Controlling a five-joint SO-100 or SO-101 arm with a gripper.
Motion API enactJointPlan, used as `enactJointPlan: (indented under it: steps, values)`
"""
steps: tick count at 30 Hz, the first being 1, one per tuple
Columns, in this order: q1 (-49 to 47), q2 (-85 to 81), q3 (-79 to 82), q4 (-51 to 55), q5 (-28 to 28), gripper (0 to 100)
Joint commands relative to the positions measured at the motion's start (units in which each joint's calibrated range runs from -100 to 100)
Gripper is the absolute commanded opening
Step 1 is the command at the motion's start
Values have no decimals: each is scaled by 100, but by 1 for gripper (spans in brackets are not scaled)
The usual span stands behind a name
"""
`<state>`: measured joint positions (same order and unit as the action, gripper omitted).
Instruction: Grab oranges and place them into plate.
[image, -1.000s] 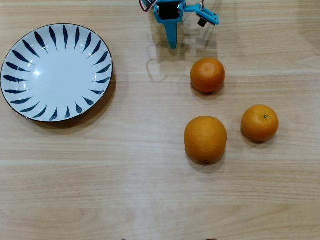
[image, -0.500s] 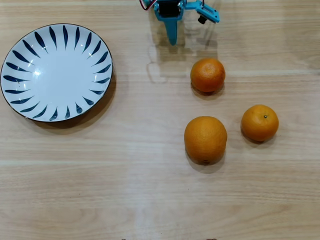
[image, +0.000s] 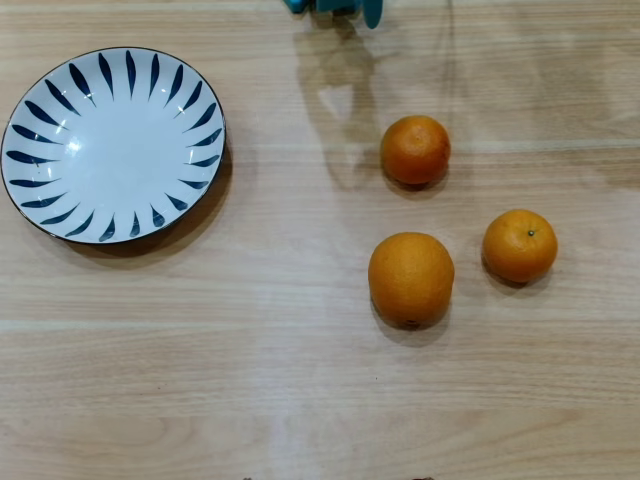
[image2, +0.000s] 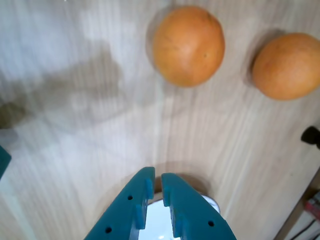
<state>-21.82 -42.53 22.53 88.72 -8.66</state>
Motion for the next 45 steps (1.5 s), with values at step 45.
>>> enactJointPlan:
  steps: [45]
  values:
    - [-310,170,1626,-2748,-4173,30]
